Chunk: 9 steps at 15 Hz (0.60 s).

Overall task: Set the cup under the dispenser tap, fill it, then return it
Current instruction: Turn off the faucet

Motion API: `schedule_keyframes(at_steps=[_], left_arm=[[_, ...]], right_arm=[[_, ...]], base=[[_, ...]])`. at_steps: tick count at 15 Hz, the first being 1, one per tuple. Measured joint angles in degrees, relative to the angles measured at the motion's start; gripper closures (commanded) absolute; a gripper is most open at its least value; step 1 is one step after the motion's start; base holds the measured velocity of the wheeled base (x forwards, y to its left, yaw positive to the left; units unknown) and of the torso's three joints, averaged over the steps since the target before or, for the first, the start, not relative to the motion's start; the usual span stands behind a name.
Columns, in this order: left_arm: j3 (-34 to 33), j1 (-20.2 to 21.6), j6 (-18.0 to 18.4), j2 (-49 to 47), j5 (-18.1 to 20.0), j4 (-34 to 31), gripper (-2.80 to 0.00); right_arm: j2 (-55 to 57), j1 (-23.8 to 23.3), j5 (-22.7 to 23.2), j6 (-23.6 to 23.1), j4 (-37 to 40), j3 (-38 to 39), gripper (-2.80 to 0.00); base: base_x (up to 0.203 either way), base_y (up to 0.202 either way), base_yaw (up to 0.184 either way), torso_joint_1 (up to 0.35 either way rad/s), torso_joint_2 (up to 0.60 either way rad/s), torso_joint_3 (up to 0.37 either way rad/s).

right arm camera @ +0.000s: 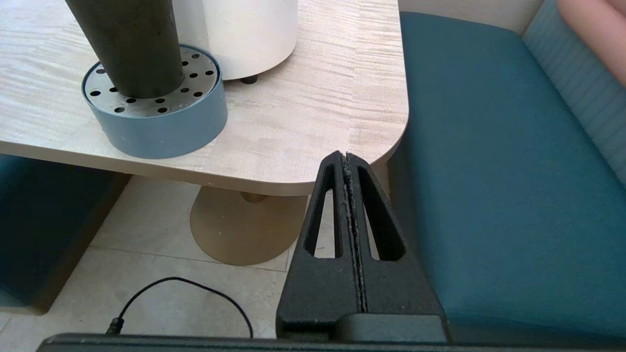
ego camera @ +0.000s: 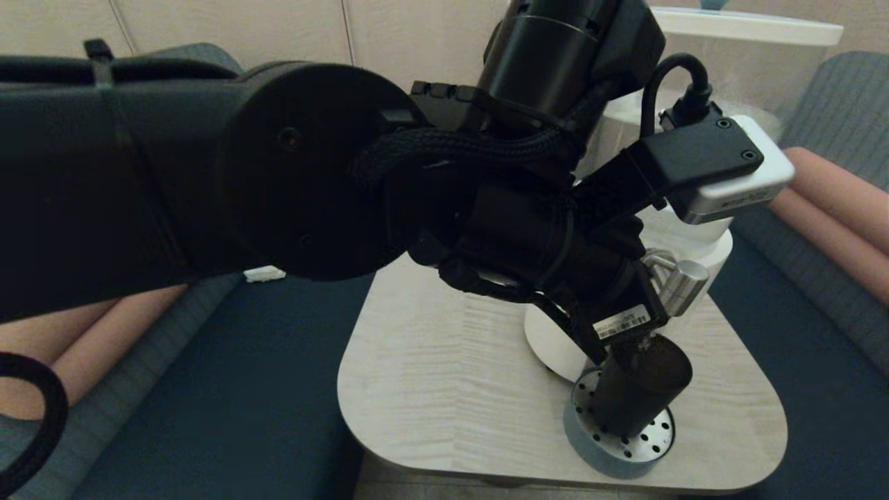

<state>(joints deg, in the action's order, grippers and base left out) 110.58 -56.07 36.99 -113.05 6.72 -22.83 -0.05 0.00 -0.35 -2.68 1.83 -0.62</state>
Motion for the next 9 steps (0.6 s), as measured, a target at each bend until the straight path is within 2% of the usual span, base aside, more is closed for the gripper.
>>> schedule_keyframes(at_steps=[9], left_arm=[[0.02, 0.24, 0.00, -3.21, -0.02, 5.45, 0.00]], right_arm=[[0.00, 0.00, 0.00, 0.00, 0.01, 0.00, 0.00]], base=[[0.000, 0.000, 0.000, 0.000, 0.00, 0.000]])
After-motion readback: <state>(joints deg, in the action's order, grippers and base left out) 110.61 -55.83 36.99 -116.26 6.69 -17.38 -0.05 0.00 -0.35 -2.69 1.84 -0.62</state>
